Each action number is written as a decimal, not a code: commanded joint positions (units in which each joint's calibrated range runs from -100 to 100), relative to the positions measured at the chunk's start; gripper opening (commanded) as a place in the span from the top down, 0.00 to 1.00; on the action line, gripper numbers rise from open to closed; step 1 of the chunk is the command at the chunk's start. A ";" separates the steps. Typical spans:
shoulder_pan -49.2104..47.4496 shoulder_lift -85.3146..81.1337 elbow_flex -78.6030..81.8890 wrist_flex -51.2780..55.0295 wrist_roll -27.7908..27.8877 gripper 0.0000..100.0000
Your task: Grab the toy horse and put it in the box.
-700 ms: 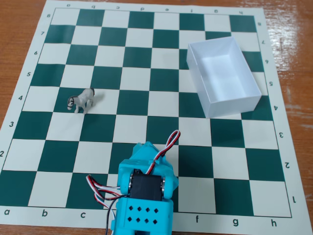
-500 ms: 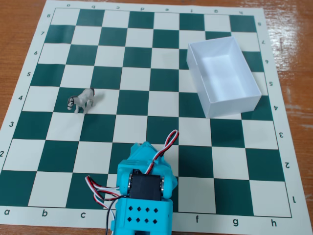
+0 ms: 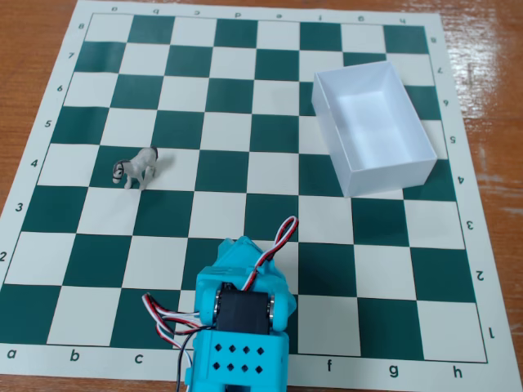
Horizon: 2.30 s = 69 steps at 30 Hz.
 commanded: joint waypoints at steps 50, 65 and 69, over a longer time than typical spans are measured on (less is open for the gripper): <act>-21.45 87.56 -81.48 -4.67 -13.01 0.74; -21.73 113.31 -106.24 -2.26 -11.89 0.67; -22.09 117.38 -108.70 -2.10 -11.79 0.67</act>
